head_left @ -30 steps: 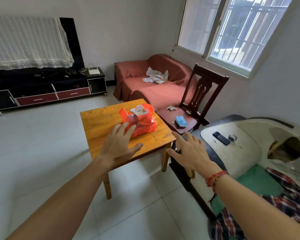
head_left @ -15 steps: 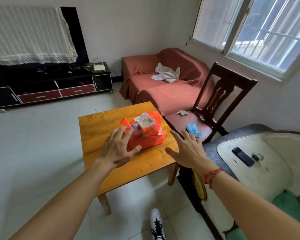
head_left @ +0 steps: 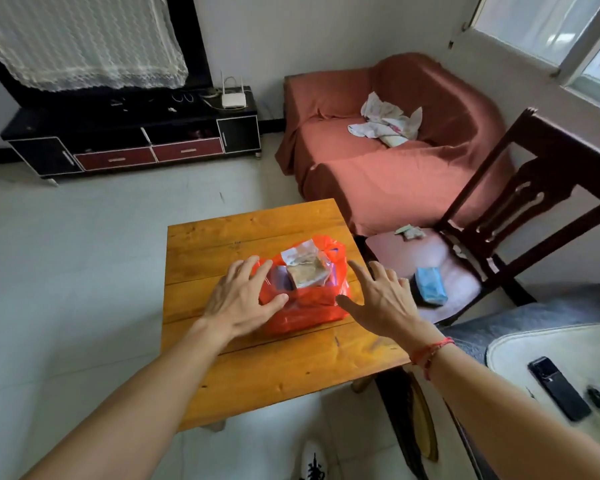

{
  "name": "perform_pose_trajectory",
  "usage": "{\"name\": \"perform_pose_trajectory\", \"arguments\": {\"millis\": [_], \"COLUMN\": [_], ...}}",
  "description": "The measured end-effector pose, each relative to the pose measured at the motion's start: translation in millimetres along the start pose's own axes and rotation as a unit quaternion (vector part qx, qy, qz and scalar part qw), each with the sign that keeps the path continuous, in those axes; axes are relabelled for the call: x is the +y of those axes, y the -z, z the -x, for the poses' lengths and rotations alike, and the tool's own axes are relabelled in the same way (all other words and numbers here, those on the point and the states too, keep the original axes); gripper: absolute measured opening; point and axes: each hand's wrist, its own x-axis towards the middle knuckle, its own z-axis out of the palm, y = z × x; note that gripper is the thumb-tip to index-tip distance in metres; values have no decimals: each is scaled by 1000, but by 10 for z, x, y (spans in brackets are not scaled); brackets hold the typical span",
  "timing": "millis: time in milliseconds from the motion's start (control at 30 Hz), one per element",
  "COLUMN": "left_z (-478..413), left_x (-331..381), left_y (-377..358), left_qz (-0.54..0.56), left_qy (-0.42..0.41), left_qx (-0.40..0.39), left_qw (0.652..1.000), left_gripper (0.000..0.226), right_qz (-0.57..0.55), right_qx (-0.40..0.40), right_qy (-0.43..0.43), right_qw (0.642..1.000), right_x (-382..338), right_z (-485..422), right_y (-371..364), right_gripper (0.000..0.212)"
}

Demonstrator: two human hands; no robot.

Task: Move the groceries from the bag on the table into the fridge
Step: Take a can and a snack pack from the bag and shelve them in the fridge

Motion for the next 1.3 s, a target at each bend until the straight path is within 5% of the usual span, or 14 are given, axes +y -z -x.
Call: {"name": "perform_pose_trajectory", "arguments": {"millis": [600,1000,1300], "left_z": [-836,-1571,-1954], "left_x": [-199,-216,-456], "left_y": [-307,-950,-1523], "left_qz": [77,247,226], "left_qy": [19,123,252], "left_qx": [-62,-120,-174], "left_qw": [995,954,925], "left_gripper": [84,67,93], "right_qz": [-80,-199,-269], "right_qx": [-71,-130,-168], "right_qy": [20,-14,-101], "right_qw": [994,971,943], "right_x": [-125,-102,-49], "right_z": [-953,-1652,-2073], "right_y": [-396,-881,-1309], "right_gripper": [84,73,75]}}
